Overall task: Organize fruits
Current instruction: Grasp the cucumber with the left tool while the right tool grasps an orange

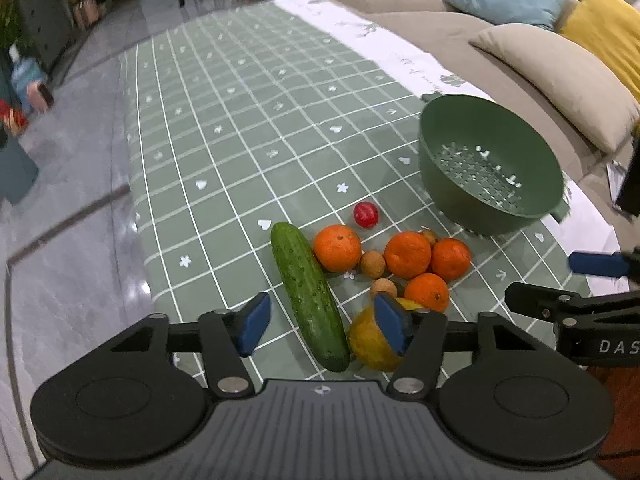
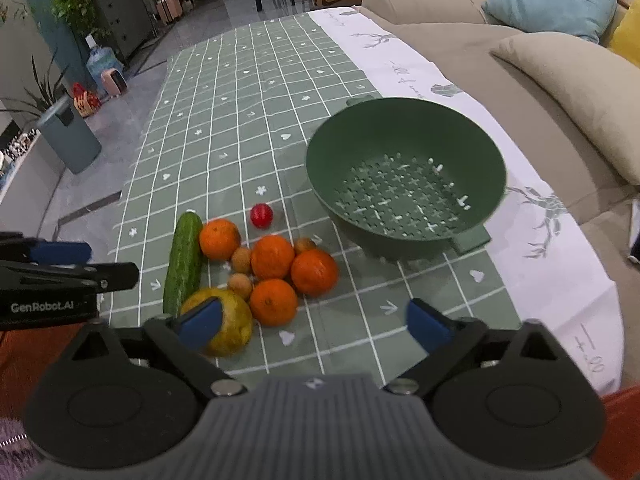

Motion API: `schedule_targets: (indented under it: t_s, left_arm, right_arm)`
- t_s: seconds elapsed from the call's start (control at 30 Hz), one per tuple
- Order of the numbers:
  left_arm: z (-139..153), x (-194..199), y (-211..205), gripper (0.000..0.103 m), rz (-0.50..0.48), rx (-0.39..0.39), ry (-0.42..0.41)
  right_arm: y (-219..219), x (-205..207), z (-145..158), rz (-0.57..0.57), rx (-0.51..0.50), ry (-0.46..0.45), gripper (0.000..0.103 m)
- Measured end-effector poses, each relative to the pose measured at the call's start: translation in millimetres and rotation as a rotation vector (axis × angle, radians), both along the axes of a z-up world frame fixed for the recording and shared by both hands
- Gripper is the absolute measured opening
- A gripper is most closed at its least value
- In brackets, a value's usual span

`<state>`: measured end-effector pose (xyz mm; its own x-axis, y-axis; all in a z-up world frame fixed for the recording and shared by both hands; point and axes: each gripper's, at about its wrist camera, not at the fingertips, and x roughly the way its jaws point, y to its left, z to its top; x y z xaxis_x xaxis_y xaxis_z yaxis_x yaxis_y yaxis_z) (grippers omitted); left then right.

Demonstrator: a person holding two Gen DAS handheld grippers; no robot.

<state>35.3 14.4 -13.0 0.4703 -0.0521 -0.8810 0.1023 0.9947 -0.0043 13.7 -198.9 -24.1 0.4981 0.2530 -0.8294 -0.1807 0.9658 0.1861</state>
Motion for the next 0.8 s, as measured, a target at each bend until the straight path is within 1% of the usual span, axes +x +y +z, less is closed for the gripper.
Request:
schedule_targets:
  t_s: [0.03,0.07,0.1,0.23,0.27,0.37,0.47,0.53,0.7,0.8]
  left_arm:
    - [-5,6,3,0.063,0.013,-0.013,0.017]
    - [-9,12,6,0.060,0.024,-0.022,0.034]
    - [-14,16,9,0.057,0.033,-0.031,0.046]
    - [-35,36,19,0.057,0.089,-0.076,0.099]
    - [-39,39,20,0.057,0.099,-0.081,0.105]
    - [-50,48,22,0.058,0.119,-0.069,0.122]
    - [-61,58,23,0.060,0.137,-0.072,0.160]
    - [-67,62,23,0.060,0.147,-0.064,0.177]
    - [-79,71,20,0.060,0.140,-0.045,0.207]
    - [-85,76,21,0.058,0.148,-0.061,0.225]
  right_arm:
    - [1,5,-4,-0.003,0.008,0.005,0.077]
    - [2,11,-8,-0.008,0.017,0.012,0.072]
    - [3,16,-13,-0.014,0.025,0.020,0.069]
    - [6,41,-36,-0.035,0.039,0.056,0.054]
    - [7,46,-42,-0.037,0.039,0.067,0.052]
    - [7,58,-56,-0.050,0.061,0.095,0.050]
    - [7,67,-67,-0.053,0.071,0.115,0.050]
    - [6,71,-73,-0.055,0.077,0.129,0.050]
    - [1,82,-86,-0.068,0.135,0.169,0.048]
    - [0,86,-90,-0.069,0.150,0.170,0.046]
